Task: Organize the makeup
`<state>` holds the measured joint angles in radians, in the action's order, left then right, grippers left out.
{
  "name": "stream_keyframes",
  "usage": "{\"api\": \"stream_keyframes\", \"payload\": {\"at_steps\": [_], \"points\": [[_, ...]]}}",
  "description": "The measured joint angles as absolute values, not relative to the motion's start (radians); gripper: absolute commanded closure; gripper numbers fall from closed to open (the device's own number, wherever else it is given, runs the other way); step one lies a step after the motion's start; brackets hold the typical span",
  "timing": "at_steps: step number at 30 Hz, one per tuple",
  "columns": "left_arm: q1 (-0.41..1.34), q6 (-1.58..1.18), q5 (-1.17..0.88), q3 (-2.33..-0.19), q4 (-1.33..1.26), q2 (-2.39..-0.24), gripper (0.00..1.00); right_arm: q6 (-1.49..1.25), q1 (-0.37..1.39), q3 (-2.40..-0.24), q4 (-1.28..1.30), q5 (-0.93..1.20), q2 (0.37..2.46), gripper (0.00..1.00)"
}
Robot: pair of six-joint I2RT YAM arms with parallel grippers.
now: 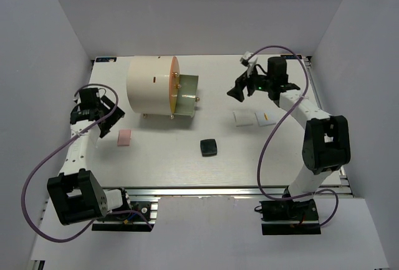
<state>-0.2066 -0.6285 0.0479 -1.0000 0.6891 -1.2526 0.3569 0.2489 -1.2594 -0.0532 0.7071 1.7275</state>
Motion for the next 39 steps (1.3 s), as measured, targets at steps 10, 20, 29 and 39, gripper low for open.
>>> {"api": "stream_keyframes", "payload": {"at_steps": [10, 20, 29, 39], "points": [[-0.207, -0.521, 0.045, -0.827, 0.624, -1.332, 0.13, 0.325, 0.2, -1.148, -0.052, 0.75, 1.642, 0.11], [-0.201, -0.368, 0.04, -0.813, 0.535, -1.415, 0.13, 0.29, 0.176, -1.131, -0.055, 0.77, 1.641, 0.11], [-0.175, -0.252, 0.017, -0.813, 0.483, -1.493, 0.12, 0.276, 0.17, -1.131, -0.056, 0.785, 1.641, 0.11], [-0.159, -0.19, 0.044, -0.834, 0.449, -1.566, 0.13, 0.265, 0.167, -1.127, -0.056, 0.796, 1.641, 0.11]]}}
